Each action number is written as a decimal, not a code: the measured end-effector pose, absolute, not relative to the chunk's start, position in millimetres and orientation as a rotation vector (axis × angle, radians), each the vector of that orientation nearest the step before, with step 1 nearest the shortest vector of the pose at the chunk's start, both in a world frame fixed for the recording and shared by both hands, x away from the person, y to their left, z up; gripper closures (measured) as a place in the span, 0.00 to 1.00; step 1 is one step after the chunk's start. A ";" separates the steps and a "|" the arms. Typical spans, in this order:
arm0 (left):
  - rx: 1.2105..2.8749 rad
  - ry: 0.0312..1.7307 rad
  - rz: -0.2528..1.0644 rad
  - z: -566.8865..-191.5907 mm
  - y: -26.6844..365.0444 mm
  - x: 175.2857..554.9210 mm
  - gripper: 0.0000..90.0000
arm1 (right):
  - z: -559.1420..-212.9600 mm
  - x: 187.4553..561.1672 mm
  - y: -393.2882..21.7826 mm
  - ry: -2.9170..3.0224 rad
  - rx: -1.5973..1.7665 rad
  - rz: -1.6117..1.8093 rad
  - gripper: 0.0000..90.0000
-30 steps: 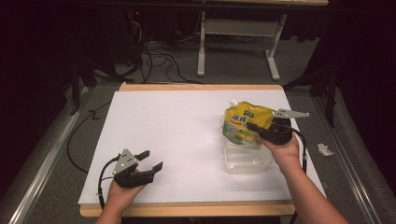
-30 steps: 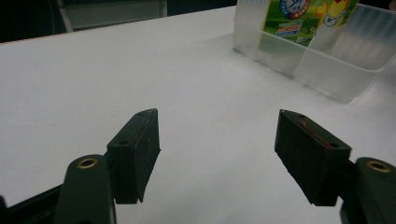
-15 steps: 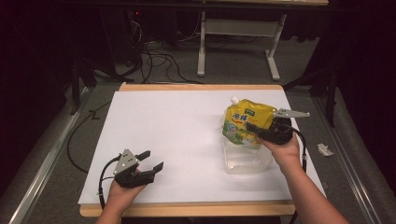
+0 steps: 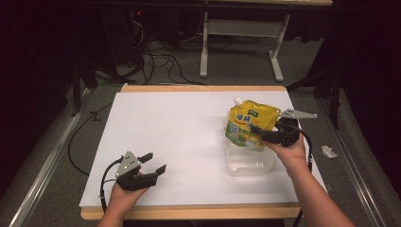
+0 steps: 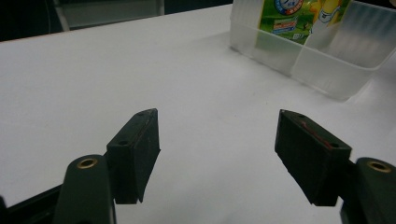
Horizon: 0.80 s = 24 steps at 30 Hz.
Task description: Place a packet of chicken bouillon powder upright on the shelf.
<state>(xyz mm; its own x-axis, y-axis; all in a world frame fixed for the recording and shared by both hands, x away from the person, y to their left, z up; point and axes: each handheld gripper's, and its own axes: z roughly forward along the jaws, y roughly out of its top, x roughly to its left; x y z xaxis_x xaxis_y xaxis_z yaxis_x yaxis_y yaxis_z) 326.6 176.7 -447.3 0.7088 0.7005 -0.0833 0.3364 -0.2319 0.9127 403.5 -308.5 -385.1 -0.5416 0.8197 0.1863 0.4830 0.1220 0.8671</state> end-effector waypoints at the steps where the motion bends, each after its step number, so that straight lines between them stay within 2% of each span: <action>1: 1.837 0.813 0.419 -446.9 176.6 326.4 0.35 | -384.4 402.3 -308.4 2.068 1.271 1.385 0.32; 13: 1.824 0.808 0.413 -442.9 170.3 325.5 0.36 | -379.9 379.7 -311.1 2.051 1.248 1.368 0.26; 24: 1.834 0.783 0.395 -440.2 161.5 326.3 0.36 | -372.8 342.9 -315.4 2.015 1.220 1.387 0.23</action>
